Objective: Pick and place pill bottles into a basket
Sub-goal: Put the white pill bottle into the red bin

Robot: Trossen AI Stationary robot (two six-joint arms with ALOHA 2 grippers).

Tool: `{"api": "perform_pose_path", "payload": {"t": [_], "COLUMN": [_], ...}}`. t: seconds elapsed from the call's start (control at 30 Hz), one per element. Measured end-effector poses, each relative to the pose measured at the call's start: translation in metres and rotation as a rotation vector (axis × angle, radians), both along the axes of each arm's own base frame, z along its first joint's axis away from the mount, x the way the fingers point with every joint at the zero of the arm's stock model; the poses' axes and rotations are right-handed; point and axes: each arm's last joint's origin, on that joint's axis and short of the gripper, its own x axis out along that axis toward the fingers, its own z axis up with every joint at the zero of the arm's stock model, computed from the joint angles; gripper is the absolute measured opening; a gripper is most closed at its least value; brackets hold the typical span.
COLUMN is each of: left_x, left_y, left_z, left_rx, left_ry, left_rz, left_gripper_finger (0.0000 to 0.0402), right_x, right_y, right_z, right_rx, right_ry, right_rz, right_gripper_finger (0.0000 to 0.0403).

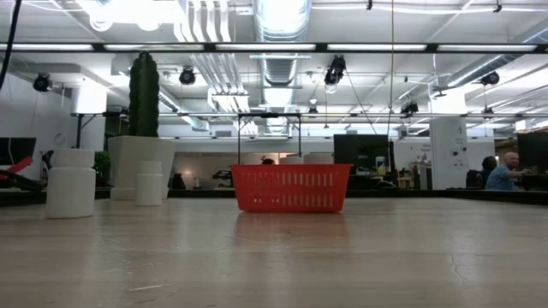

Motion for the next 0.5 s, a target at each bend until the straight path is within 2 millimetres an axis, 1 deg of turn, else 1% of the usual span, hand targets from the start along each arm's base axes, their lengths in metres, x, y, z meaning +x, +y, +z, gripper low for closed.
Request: {"api": "perform_pose_path", "payload": {"t": [0.17, 0.37, 0.5], "left_x": [0.002, 0.007, 0.009], "left_y": [-0.009, -0.013, -0.014], "left_z": [-0.003, -0.007, -0.006], "left_rx": [0.012, 0.026, 0.071], "left_ry": [-0.003, -0.013, -0.027], "left_rz": [-0.073, -0.087, -0.082], "left_gripper_finger": [0.0251, 0.0250, 0.0232], "right_x": [0.000, 0.000, 0.000], "right_y": [0.000, 0.000, 0.000], "right_z": [0.001, 0.001, 0.002], "right_rx": [0.004, 0.010, 0.014], "right_ry": [-0.015, -0.013, -0.014], "right_rz": [-0.001, 0.003, 0.002], "right_gripper_finger": [0.0315, 0.0315, 0.0315]}}
